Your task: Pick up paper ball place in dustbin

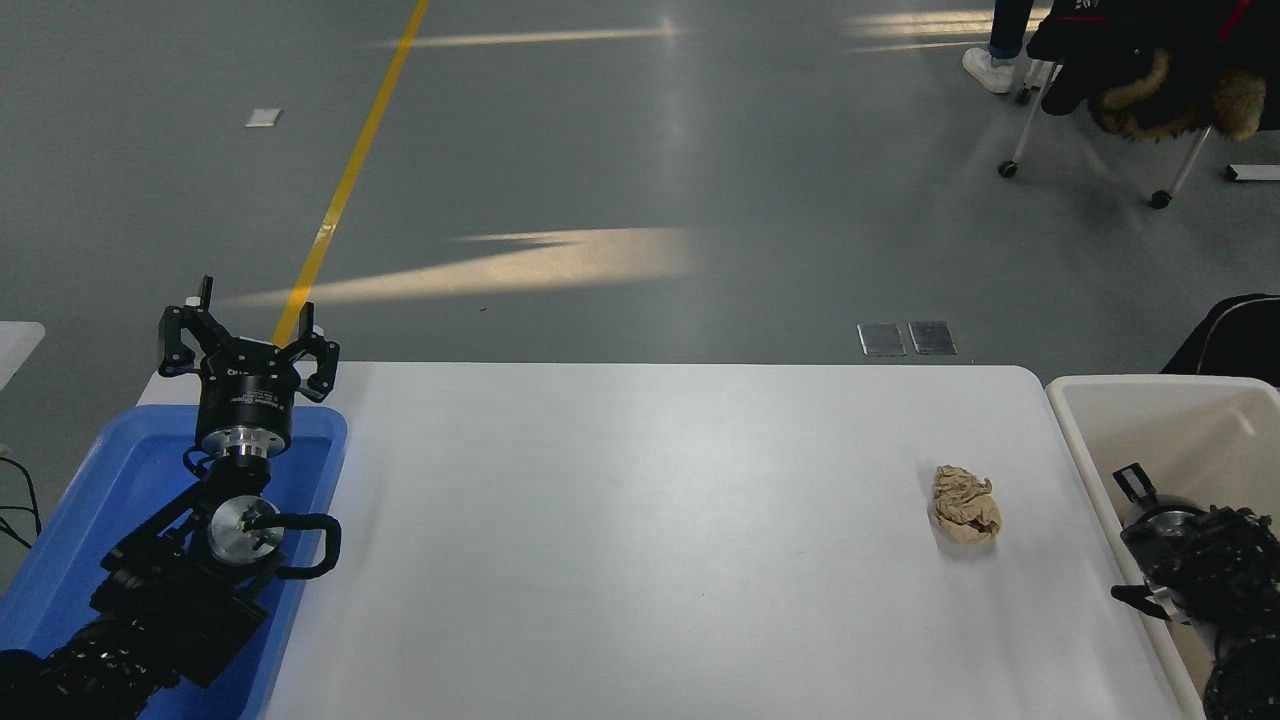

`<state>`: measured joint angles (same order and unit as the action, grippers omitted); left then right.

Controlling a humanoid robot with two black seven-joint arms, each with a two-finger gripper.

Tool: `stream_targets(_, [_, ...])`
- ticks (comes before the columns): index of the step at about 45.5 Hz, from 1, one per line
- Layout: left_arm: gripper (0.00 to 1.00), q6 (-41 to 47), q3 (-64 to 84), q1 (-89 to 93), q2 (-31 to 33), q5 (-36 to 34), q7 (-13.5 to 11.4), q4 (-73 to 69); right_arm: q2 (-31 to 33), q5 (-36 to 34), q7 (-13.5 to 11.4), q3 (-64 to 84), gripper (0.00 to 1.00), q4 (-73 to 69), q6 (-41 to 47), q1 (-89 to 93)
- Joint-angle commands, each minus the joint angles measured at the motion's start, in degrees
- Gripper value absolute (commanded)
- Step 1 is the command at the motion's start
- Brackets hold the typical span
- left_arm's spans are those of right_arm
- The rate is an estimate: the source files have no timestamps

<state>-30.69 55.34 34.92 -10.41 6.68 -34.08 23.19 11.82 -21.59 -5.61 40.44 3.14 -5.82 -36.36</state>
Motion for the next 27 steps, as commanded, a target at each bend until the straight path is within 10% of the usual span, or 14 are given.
stream_targets(1, [0.99, 0.3, -0.1, 0.2, -0.2, -0.4, 0.2, 0.0, -0.5, 0.0, -0.2, -0.4, 0.00, 0.0, -1.0, 0.0])
stream_targets(27, [0.99, 0.4, -0.4, 0.2, -0.1, 0.3, -0.1, 0.0, -0.2, 0.5, 0.1, 0.4, 0.00, -0.4, 0.7, -2.1])
